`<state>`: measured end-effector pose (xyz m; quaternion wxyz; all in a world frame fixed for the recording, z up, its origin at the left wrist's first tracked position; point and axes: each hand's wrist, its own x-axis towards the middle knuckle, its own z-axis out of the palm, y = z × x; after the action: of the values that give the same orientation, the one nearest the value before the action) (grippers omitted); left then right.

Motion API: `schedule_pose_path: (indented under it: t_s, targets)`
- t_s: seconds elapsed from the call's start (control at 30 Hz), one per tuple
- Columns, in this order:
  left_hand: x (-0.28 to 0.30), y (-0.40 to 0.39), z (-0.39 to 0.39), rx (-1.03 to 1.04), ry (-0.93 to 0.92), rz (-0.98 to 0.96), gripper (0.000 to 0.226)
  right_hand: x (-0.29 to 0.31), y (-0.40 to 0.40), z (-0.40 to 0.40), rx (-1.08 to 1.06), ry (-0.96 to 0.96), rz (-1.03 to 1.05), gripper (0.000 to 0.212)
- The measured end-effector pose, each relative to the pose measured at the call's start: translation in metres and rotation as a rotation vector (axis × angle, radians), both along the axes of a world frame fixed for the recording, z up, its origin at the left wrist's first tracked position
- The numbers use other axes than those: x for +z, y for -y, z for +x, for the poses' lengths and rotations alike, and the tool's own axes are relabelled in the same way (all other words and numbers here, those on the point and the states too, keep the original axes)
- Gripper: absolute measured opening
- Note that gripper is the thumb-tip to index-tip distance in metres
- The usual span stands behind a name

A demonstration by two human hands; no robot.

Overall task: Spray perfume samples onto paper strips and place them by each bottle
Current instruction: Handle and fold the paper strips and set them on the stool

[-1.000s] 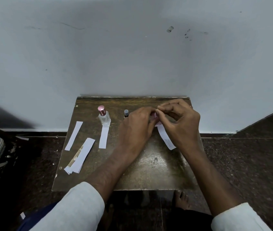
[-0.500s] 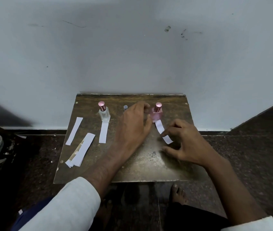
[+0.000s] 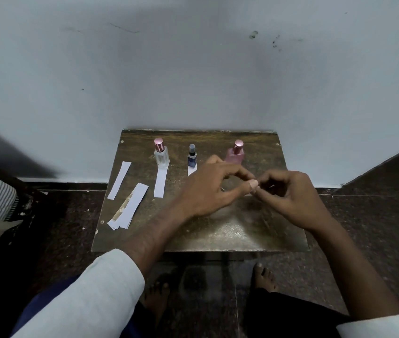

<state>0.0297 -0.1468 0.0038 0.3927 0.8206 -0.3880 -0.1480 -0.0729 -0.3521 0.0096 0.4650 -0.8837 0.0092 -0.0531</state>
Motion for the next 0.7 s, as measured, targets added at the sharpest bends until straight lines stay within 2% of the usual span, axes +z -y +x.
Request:
schedule_pose_path:
  t_s: [0.07, 0.2, 0.33, 0.47, 0.6, 0.7]
  targets:
    - [-0.002, -0.003, 0.002, -0.038, -0.099, 0.027, 0.038, 0.002, 0.000, 0.000, -0.080, -0.018, 0.131, 0.004]
    - [-0.009, -0.010, 0.017, -0.019, -0.247, 0.061, 0.013, -0.012, 0.001, 0.005, -0.317, -0.189, 0.362, 0.003]
    - [-0.016, -0.011, 0.026, 0.149, -0.238, 0.081, 0.009, -0.026, 0.000, 0.013, -0.469, -0.378, 0.531, 0.003]
    - [-0.026, -0.007, 0.029, 0.280, -0.220, 0.095, 0.004, -0.028, -0.010, 0.017, -0.478, -0.509, 0.506, 0.005]
    - [-0.032, -0.003, 0.026, 0.362, -0.106, 0.173, 0.006, -0.027, -0.026, 0.019, -0.401, -0.598, 0.372, 0.003]
    - [-0.036, -0.003, 0.026, 0.405, -0.015, 0.220, 0.006, -0.023, -0.038, 0.019, -0.349, -0.655, 0.288, 0.012]
